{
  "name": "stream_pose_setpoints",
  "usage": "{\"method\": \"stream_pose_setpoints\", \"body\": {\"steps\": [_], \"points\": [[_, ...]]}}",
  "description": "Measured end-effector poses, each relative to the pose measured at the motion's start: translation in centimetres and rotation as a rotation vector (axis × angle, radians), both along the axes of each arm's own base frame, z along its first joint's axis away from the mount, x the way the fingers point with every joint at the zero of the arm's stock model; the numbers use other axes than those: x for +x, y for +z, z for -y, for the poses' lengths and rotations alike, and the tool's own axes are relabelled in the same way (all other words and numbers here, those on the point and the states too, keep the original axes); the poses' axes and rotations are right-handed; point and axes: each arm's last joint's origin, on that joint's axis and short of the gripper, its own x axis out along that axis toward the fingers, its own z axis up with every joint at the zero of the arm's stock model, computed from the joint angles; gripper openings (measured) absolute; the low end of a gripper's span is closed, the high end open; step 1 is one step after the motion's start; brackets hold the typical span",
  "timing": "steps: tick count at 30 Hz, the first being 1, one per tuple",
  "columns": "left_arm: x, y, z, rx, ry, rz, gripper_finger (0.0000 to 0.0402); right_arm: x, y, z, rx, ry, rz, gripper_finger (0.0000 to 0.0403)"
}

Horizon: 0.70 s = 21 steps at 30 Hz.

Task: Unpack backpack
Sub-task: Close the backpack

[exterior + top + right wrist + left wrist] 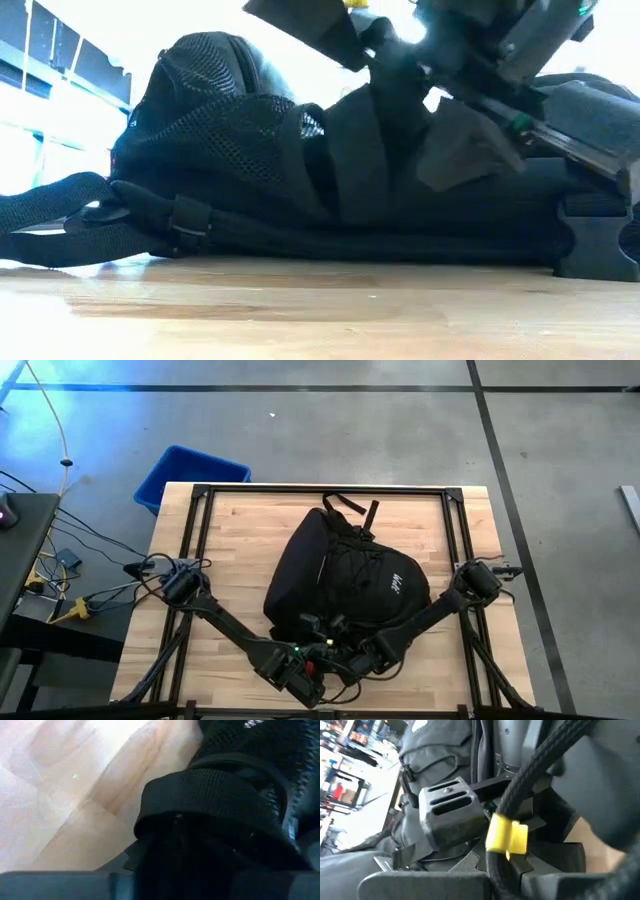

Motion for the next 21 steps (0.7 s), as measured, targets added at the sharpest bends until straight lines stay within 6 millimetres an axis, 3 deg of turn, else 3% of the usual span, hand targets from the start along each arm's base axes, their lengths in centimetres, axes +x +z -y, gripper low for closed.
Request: {"method": "stream_pose_setpoints", "body": {"steps": [5,9,21], "points": [[-0.1,-0.2,-0.3,-0.034,0.024,-0.017,0.0000,0.0,0.1,-0.1,0.031,-0.050,0.026,0.0014],[-0.1,-0.7,-1.2,-0.027,0.046,-0.062,0.0000,-0.4,0.3,-0.8,0.055,-0.086,0.041,0.0006],[-1.9,-6.1,-5.4,-0.030,0.195,-0.241,0.0000,-3.3,1.5,-4.2,0.016,-0.114,0.026,0.0001]]}}
